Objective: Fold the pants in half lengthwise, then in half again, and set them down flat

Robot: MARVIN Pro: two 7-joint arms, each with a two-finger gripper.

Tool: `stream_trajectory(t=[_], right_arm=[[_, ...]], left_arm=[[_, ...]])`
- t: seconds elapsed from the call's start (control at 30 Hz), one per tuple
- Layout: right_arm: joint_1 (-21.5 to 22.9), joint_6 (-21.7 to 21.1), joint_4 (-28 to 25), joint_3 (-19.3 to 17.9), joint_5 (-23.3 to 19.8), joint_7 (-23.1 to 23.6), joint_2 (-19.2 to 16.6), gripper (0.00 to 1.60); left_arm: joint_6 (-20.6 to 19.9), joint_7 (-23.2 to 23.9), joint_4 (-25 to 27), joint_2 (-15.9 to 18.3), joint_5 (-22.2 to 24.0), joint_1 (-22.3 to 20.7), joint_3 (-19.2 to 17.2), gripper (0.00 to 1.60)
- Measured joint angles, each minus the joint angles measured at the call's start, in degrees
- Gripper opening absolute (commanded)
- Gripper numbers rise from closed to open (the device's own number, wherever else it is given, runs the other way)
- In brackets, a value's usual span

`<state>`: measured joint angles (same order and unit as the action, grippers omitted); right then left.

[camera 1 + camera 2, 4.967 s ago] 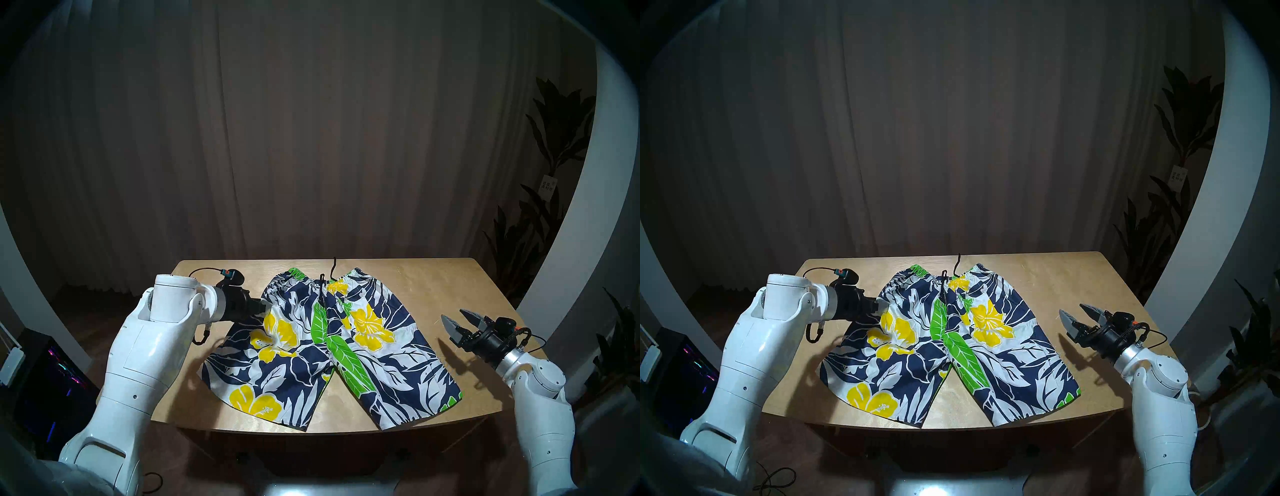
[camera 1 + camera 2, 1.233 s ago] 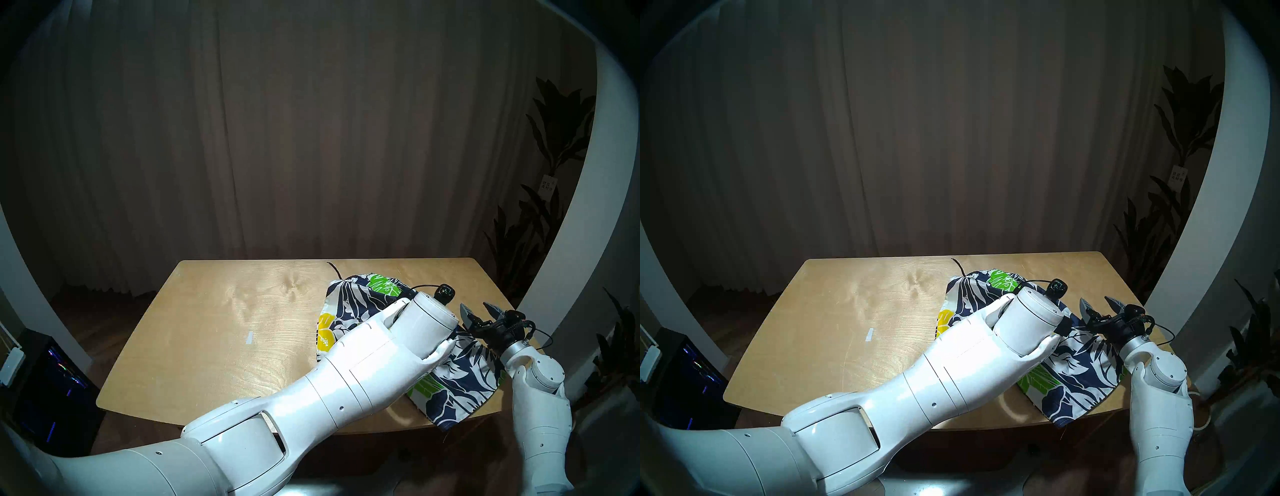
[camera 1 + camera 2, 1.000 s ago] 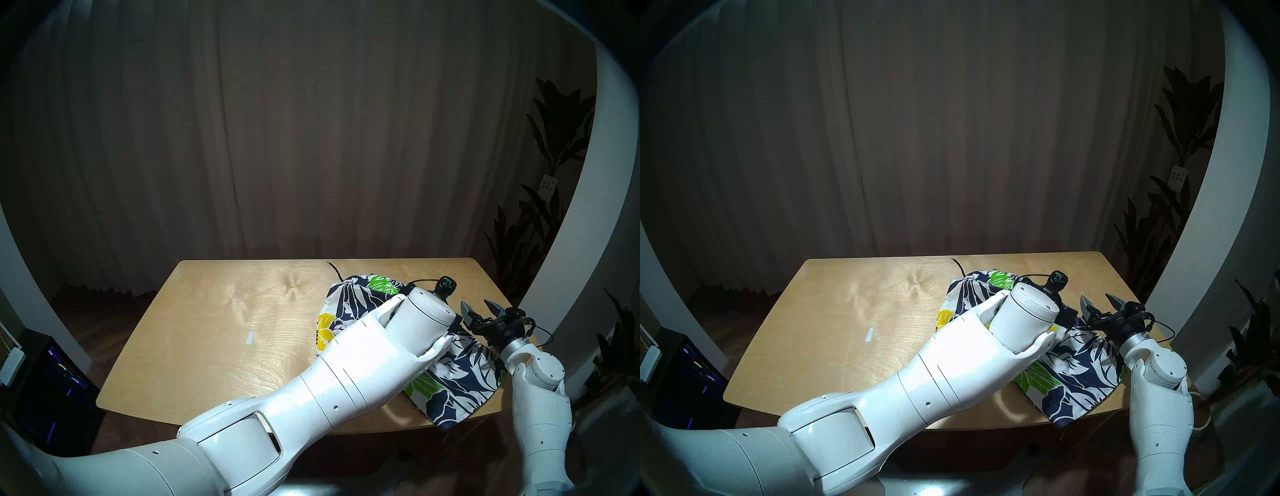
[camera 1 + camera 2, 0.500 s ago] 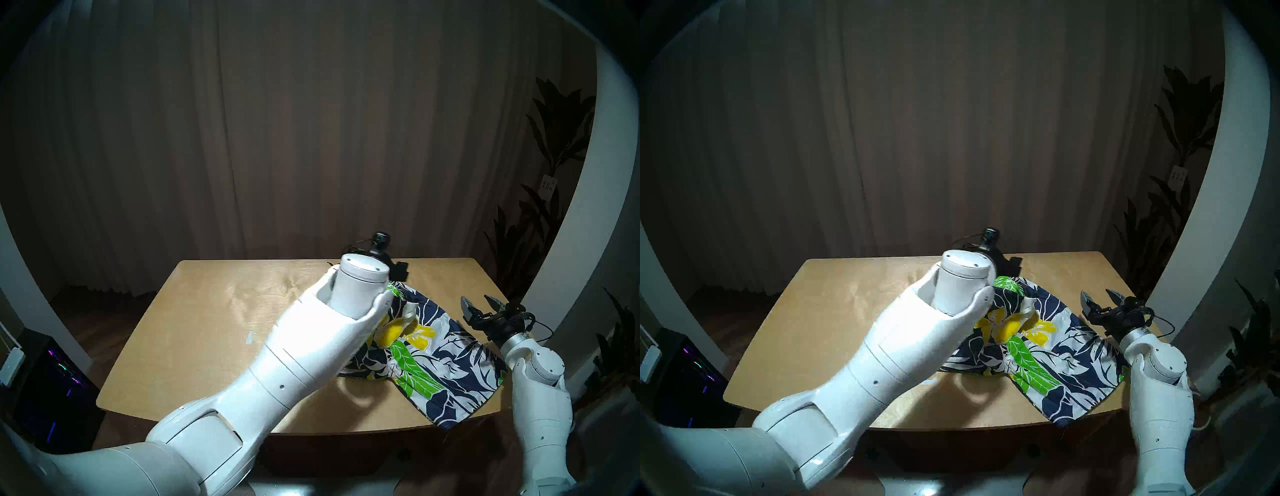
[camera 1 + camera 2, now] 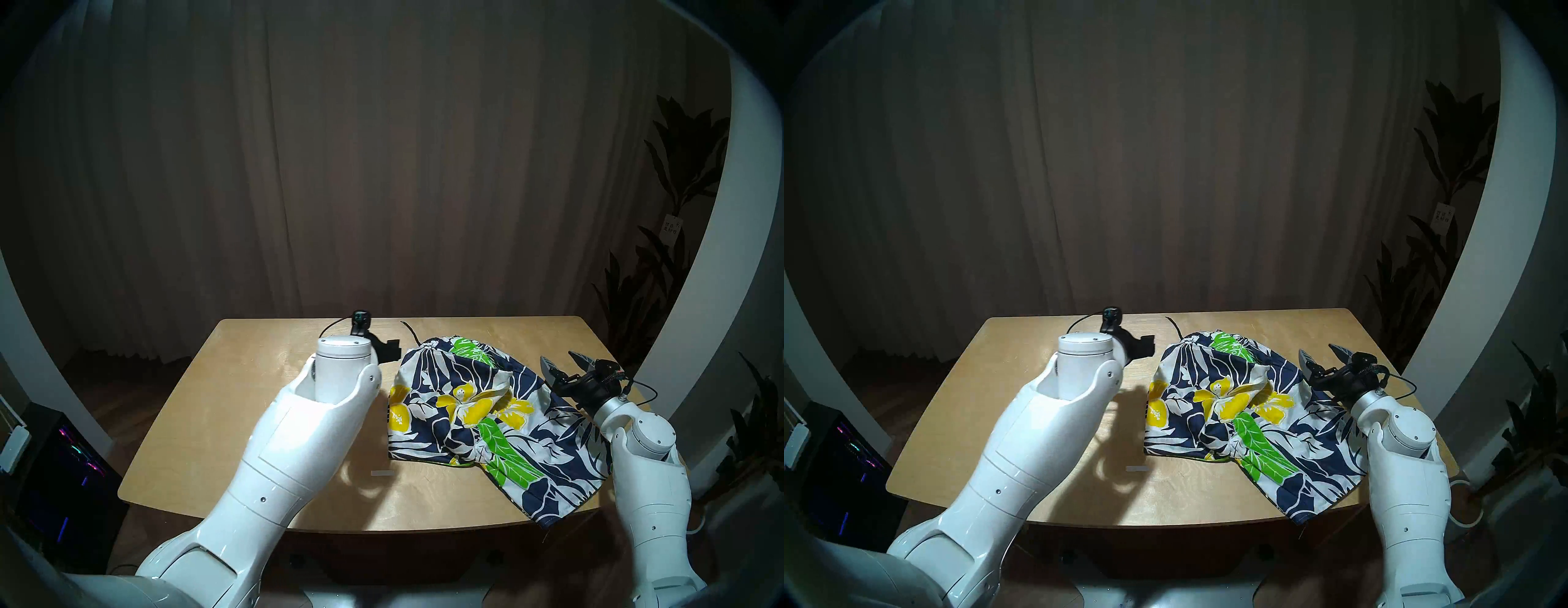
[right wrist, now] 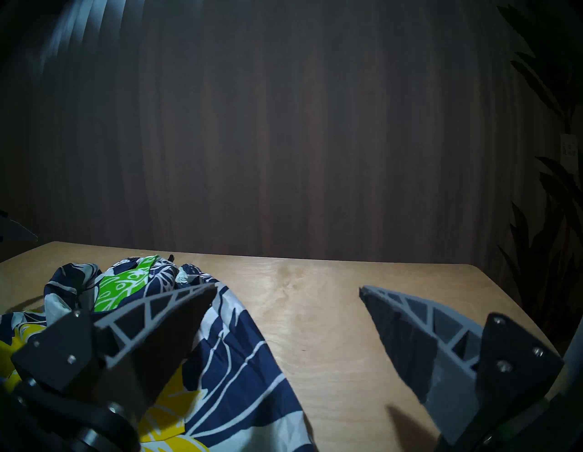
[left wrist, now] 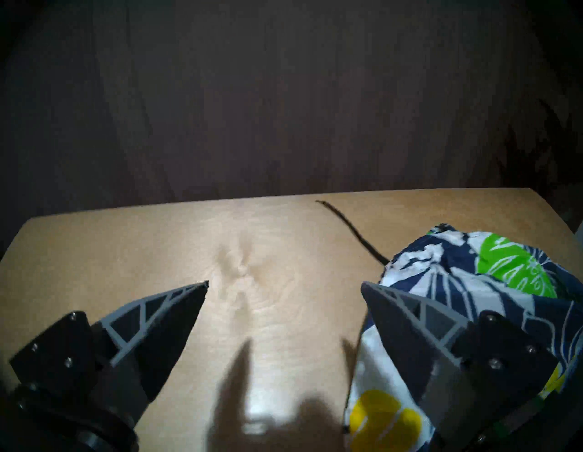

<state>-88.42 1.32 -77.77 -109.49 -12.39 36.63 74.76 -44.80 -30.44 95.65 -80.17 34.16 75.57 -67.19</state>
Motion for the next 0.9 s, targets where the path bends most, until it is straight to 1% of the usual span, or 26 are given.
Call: stream_trajectory(t=[0.23,0.37,0.47,0.6,0.77,0.83,0.87,0.9], right_arm=[[-0.4,0.0,-1.1,3.4,2.1,1.2,0.1,1.6],[-1.2,0.0,-2.1,4.3,3.2,2.0,-0.1,1.6],[-1.3,0.0,-2.4,4.4,3.6,2.1,-0.3,1.6],[-1.1,-0.1,-2.9,3.3,4.5,2.1,-1.2,1.6],[-0.6,-0.2,-3.7,1.8,4.7,1.4,-1.8,1.6],[-0.6,-0.3,-4.0,1.4,4.7,1.2,-1.9,1.6],[-0.6,-0.7,-4.5,0.9,4.6,0.8,-2.0,1.6],[-0.6,-0.9,-4.7,0.7,4.5,0.7,-2.0,1.6]], left_arm=[[-2.0,-0.1,5.2,1.6,6.1,5.7,-5.0,1.6],[-2.9,2.0,8.5,2.2,10.5,9.4,-8.2,1.6],[-3.4,3.1,9.9,2.5,12.2,10.8,-9.4,1.6],[-5.6,7.3,13.8,3.6,17.4,14.4,-12.5,1.6],[-8.5,12.1,17.2,5.1,22.7,17.5,-15.4,1.6],[-9.0,13.1,17.4,5.6,23.8,17.9,-15.8,1.6],[-9.7,15.0,17.4,6.3,25.7,18.5,-16.3,1.6],[-9.9,15.6,17.2,6.6,26.3,18.6,-16.4,1.6]])
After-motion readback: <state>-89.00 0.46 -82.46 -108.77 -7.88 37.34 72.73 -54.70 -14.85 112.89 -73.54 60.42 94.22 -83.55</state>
